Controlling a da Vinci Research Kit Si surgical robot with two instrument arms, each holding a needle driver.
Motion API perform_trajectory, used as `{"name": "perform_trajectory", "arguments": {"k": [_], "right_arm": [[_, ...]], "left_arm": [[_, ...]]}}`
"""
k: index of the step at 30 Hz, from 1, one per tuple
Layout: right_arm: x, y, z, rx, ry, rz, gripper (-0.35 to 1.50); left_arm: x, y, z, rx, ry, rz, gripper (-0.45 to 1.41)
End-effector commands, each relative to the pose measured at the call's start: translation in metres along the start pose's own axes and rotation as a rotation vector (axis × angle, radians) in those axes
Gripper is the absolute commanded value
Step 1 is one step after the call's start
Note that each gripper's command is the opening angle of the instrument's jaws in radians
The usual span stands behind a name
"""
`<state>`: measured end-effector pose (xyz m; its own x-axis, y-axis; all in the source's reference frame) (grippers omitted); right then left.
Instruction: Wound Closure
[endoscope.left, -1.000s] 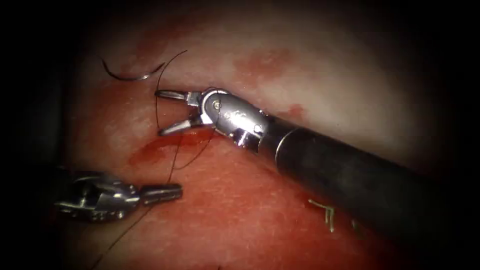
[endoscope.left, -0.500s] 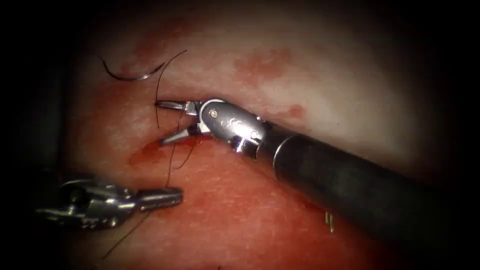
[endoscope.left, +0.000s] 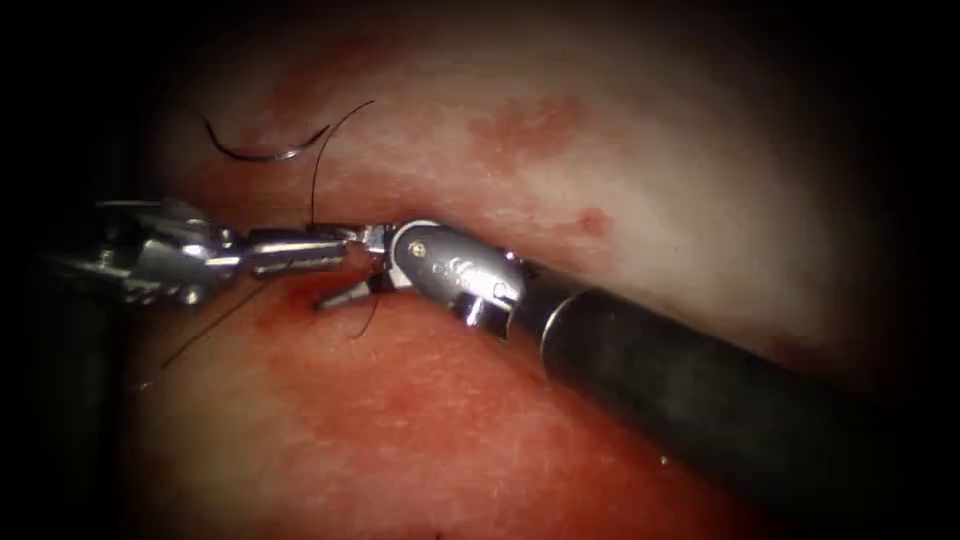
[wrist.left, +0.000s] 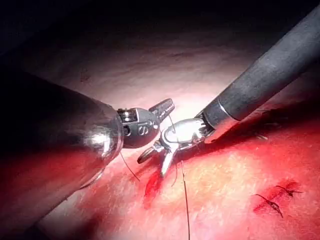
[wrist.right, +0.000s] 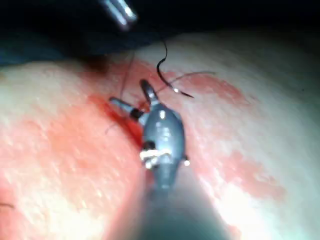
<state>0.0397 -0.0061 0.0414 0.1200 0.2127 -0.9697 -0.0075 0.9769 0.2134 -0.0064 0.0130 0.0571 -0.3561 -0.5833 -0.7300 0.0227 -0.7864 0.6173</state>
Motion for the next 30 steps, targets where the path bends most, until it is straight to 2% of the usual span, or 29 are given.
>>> {"name": "perform_trajectory", "arguments": {"k": [1, 9, 10, 17, 30], "right_arm": [[-0.0002, 0.0003, 0.0006, 0.003, 0.004, -0.002, 1.26], [0.0000, -0.0005, 0.0006, 0.038, 0.030, -0.001, 1.28], [0.0002, -0.0007, 0.0005, 0.052, 0.039, 0.004, 1.26], [0.0004, -0.0010, 0.0006, 0.082, 0.068, 0.028, 1.18], [0.0002, -0.0007, 0.0006, 0.091, 0.201, 0.097, 1.13]], "left_arm": [[-0.0011, -0.0002, 0.0005, -0.006, -0.001, 0.011, -0.45], [-0.0074, 0.0001, 0.0010, -0.022, -0.041, 0.039, -0.45], [-0.0088, 0.0005, 0.0014, -0.025, -0.055, 0.041, -0.45], [-0.0109, 0.0018, 0.0021, -0.021, -0.070, 0.050, -0.45], [-0.0146, 0.0045, 0.0039, 0.020, -0.087, 0.040, -0.45]]}}
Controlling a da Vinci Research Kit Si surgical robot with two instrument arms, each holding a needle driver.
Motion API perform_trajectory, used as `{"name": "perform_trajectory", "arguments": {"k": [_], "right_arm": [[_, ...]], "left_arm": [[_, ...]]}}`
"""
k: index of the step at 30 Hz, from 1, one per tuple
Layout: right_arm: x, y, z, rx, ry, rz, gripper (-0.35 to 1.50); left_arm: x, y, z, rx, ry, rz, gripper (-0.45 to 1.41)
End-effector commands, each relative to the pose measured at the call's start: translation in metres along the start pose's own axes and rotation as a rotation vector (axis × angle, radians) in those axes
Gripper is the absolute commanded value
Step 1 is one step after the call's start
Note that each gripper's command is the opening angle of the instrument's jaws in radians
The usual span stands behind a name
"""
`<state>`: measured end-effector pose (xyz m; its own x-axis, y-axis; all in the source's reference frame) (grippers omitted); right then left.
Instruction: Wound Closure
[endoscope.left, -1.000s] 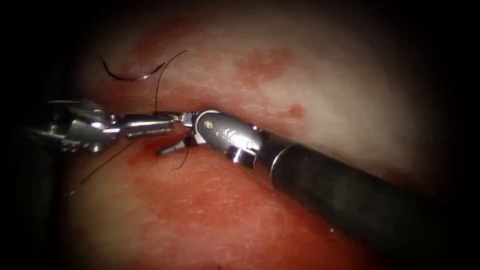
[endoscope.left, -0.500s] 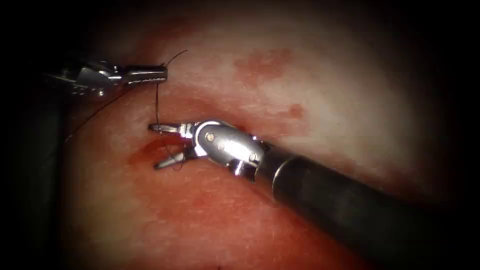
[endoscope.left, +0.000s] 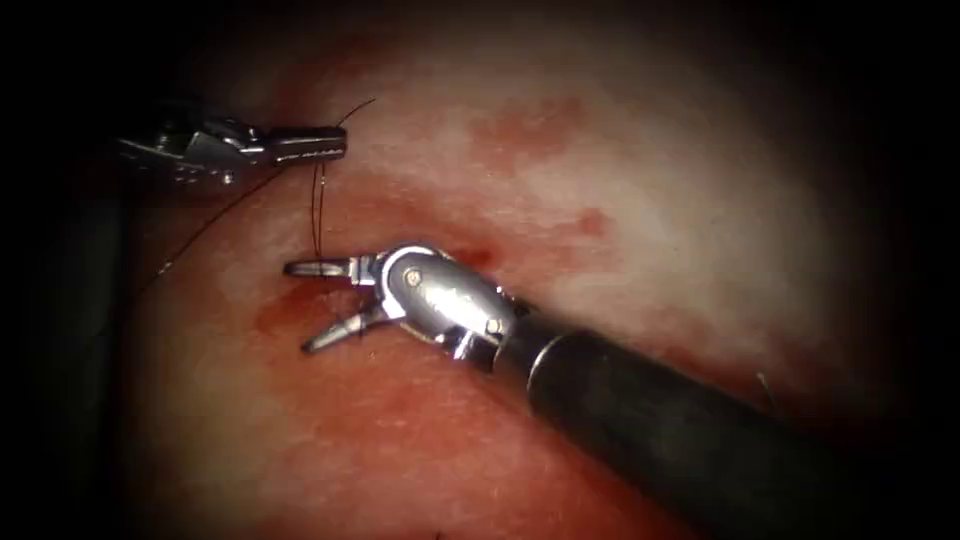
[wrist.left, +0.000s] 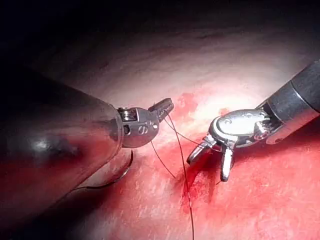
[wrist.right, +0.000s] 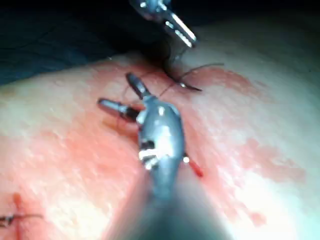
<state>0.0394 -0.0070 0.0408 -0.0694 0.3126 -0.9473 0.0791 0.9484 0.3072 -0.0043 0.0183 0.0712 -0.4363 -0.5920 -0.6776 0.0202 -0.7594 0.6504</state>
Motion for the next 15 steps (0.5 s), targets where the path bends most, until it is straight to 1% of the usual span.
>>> {"name": "perform_trajectory", "arguments": {"k": [1, 5, 6, 9, 15], "right_arm": [[-0.0004, 0.0004, 0.0009, 0.000, 0.031, 0.011, 1.13], [-0.0002, 0.0006, 0.0008, -0.002, 0.051, 0.012, 1.11], [0.0000, 0.0007, 0.0008, -0.011, 0.067, 0.013, 1.09], [0.0003, 0.0011, 0.0006, -0.028, 0.099, 0.015, 1.09], [0.0006, 0.0013, 0.0006, -0.048, 0.136, 0.022, 1.09]], "left_arm": [[-0.0010, 0.0008, 0.0010, 0.002, -0.006, -0.003, -0.45], [-0.0018, 0.0019, 0.0013, 0.004, -0.015, -0.012, -0.45], [-0.0024, 0.0028, 0.0015, 0.006, -0.018, -0.021, -0.45], [-0.0032, 0.0040, 0.0018, 0.010, -0.024, -0.033, -0.45], [-0.0040, 0.0061, 0.0023, 0.018, -0.026, -0.068, -0.45]]}}
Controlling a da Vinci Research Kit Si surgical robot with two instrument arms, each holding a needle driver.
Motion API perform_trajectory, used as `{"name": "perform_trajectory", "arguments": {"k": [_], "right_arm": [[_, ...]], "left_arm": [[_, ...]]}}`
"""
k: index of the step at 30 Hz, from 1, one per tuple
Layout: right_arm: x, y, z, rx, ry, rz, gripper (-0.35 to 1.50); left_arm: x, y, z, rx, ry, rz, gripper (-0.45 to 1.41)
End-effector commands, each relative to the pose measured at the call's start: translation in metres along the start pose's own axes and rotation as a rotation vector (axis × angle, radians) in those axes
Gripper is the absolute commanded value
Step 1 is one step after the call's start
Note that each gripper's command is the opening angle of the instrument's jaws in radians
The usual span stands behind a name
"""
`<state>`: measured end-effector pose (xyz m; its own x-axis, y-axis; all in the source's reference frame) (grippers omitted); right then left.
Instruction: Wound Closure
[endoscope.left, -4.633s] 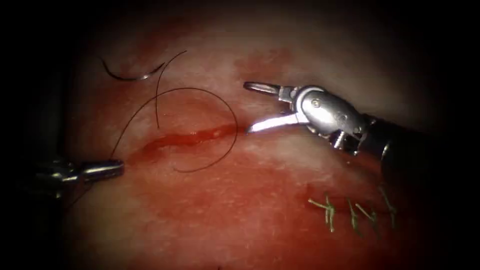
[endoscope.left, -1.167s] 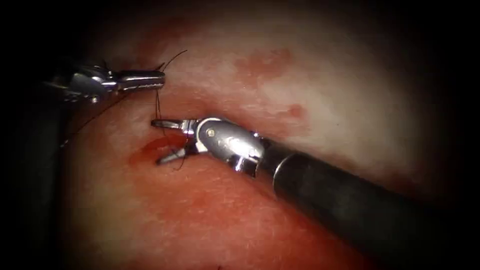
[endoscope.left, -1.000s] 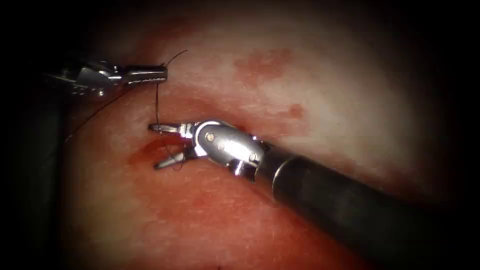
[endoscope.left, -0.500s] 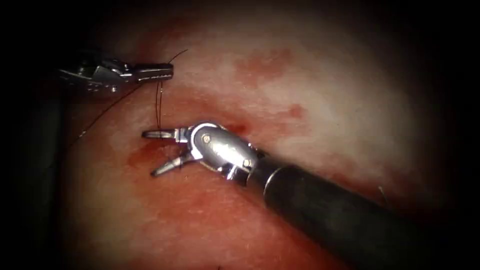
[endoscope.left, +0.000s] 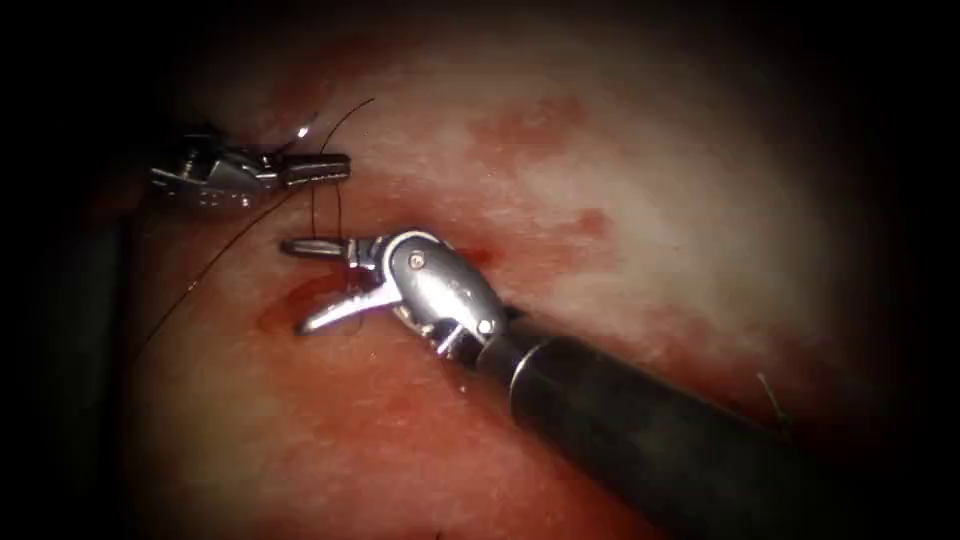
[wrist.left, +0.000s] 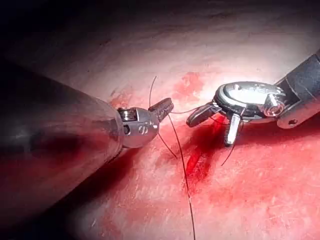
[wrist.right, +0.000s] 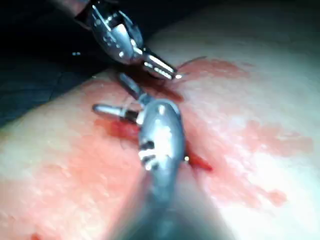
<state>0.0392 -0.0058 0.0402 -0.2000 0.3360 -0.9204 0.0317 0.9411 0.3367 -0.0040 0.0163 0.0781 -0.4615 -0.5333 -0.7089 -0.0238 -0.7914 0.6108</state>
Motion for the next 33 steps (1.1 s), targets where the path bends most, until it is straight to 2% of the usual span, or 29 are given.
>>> {"name": "perform_trajectory", "arguments": {"k": [1, 8, 14, 16, 28, 33], "right_arm": [[-0.0003, 0.0004, 0.0008, 0.000, 0.008, -0.002, 1.09], [0.0002, 0.0011, 0.0002, -0.041, 0.039, 0.003, 1.09], [0.0010, 0.0024, -0.0009, -0.124, 0.064, 0.014, 1.09], [0.0013, 0.0030, -0.0014, -0.158, 0.073, 0.025, 1.04], [0.0008, 0.0051, -0.0022, -0.331, 0.063, 0.305, 0.81], [0.0000, 0.0051, -0.0018, -0.364, 0.004, 0.385, 0.81]], "left_arm": [[-0.0004, 0.0003, 0.0008, 0.003, 0.002, -0.006, -0.45], [0.0000, 0.0020, 0.0005, 0.011, -0.005, -0.015, -0.45], [0.0011, 0.0037, -0.0002, -0.008, -0.015, -0.015, -0.45], [0.0015, 0.0043, -0.0004, -0.015, -0.019, -0.015, -0.45], [0.0041, 0.0060, -0.0013, -0.029, -0.026, -0.012, -0.45], [0.0049, 0.0060, -0.0015, -0.029, -0.024, -0.012, -0.45]]}}
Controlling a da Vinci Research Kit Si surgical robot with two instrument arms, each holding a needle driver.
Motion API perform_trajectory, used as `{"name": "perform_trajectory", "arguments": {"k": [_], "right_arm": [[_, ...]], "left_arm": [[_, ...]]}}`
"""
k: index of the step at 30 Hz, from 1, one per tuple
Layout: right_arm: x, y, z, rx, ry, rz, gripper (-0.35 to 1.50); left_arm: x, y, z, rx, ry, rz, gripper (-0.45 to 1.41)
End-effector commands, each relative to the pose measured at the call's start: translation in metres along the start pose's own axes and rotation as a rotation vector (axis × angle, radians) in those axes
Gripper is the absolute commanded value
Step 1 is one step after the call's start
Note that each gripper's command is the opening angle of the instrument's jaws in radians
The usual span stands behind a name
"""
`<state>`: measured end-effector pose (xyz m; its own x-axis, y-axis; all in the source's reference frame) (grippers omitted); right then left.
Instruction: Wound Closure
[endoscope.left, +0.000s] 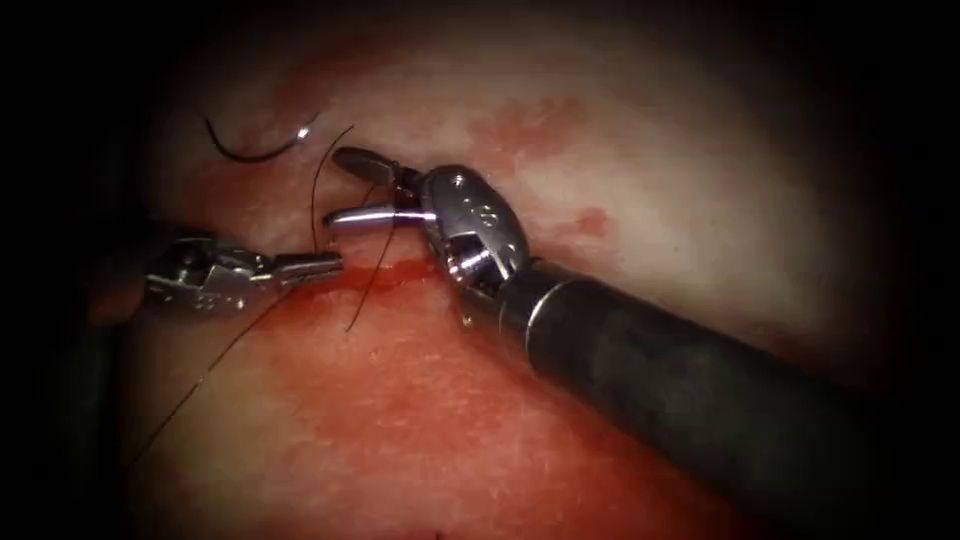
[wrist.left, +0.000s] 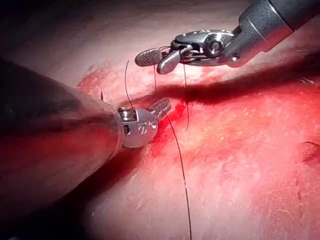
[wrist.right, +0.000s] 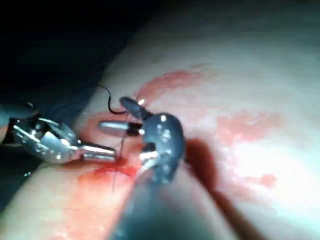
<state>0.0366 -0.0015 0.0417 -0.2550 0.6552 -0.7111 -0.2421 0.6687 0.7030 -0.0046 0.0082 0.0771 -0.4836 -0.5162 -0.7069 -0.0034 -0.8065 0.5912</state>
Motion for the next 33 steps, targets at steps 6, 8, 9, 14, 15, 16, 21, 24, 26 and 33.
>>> {"name": "perform_trajectory", "arguments": {"k": [6, 8, 9, 14, 15, 16, 21, 24, 26, 33], "right_arm": [[-0.0019, 0.0010, 0.0012, -0.039, -0.072, 0.048, 0.76], [-0.0025, 0.0015, 0.0015, -0.069, -0.108, 0.080, 0.71], [-0.0025, 0.0015, 0.0015, -0.069, -0.108, 0.080, 0.71], [-0.0033, 0.0019, 0.0022, -0.116, -0.140, 0.118, 0.68], [-0.0033, 0.0020, 0.0023, -0.127, -0.144, 0.127, 0.68], [-0.0034, 0.0021, 0.0024, -0.135, -0.149, 0.138, 0.68], [-0.0036, 0.0027, 0.0030, -0.195, -0.184, 0.158, 0.66], [-0.0037, 0.0029, 0.0035, -0.202, -0.185, 0.157, 0.66], [-0.0039, 0.0032, 0.0040, -0.214, -0.195, 0.155, 0.66], [-0.0047, 0.0037, 0.0062, -0.229, -0.210, 0.157, 0.68]], "left_arm": [[0.0003, 0.0001, 0.0009, -0.001, 0.006, -0.007, -0.45], [0.0005, 0.0001, 0.0010, -0.001, 0.005, -0.007, -0.45], [0.0005, 0.0001, 0.0010, -0.001, 0.005, -0.007, -0.45], [0.0008, 0.0001, 0.0009, -0.006, 0.004, -0.007, -0.45], [0.0009, 0.0001, 0.0009, -0.006, 0.004, -0.007, -0.45], [0.0010, 0.0001, 0.0009, -0.009, 0.003, -0.012, -0.45], [0.0012, 0.0001, 0.0011, -0.011, 0.001, -0.013, -0.45], [0.0012, 0.0001, 0.0012, -0.011, 0.001, -0.019, -0.45], [0.0012, 0.0000, 0.0012, -0.011, 0.001, -0.019, -0.45], [0.0010, 0.0000, 0.0008, -0.016, 0.005, -0.025, -0.45]]}}
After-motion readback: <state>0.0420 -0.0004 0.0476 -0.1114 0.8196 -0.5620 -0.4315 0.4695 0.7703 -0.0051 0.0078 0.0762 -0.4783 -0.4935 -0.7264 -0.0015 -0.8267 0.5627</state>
